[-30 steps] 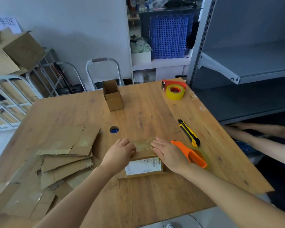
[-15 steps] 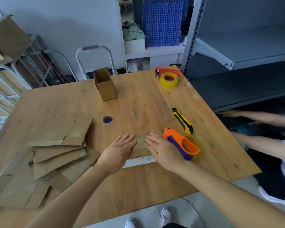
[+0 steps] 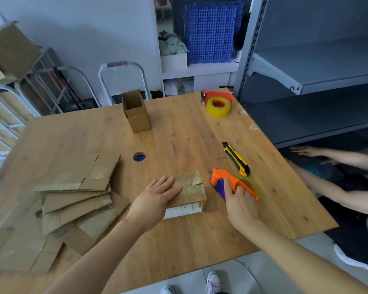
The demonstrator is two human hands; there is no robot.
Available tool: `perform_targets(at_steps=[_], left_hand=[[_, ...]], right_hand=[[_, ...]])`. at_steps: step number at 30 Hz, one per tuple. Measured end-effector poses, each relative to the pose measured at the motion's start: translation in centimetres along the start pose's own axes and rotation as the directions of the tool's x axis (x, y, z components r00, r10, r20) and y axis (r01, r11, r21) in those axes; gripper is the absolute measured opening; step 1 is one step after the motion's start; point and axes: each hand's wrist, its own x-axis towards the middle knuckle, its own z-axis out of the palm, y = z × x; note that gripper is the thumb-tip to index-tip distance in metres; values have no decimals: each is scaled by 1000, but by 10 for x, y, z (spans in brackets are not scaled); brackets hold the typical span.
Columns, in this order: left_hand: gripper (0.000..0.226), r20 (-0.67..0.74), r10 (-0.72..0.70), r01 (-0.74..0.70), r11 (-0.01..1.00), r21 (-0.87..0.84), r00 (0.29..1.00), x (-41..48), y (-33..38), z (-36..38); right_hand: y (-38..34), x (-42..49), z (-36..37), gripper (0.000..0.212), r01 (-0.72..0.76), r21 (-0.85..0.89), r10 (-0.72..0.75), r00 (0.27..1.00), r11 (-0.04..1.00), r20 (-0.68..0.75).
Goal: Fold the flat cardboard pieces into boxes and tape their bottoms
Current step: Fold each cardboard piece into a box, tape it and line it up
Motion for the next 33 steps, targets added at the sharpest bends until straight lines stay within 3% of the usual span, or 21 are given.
perform_targets(at_steps=[6, 11, 13, 16, 18, 20, 22, 25, 33], left_hand=[[65, -33, 0, 0, 1000, 0, 999, -1, 5, 0], [65, -42, -11, 11, 1000, -5, 999, -3, 6, 2], [65, -42, -14, 14, 1000, -12, 999, -3, 5, 1], [65, -35, -15, 14, 1000, -25, 999, -2, 5, 0], [66, -32, -14, 13, 999, -29, 999, -2, 5, 0], [65, -34, -6, 5, 999, -34, 999, -3, 5, 0], [65, -39, -1, -1, 999, -45, 999, -3, 4, -1], [65, -29, 4, -5, 999, -44, 1000, -3, 4, -1], [66, -10, 7, -8, 998, -54, 1000, -2, 4, -2]], right_hand=[[3, 9, 3, 86, 12, -44, -8, 997, 999, 75], [19, 21, -18, 89, 11, 357, -83, 979, 934, 188], [29, 27, -39, 86, 1, 572, -123, 977, 821, 176], [40, 34, -79, 65, -16, 866, -192, 973, 500, 129], [41, 37, -108, 46, -27, 955, -295, 948, 296, 118], [37, 39, -133, 36, -34, 978, -384, 917, 204, 112], [29, 44, -149, 44, -22, 975, -440, 890, 219, 118], [9, 53, -157, 64, 51, 936, -523, 839, 348, 149], [-20, 65, -169, 63, 279, 712, -623, 732, 644, 276]])
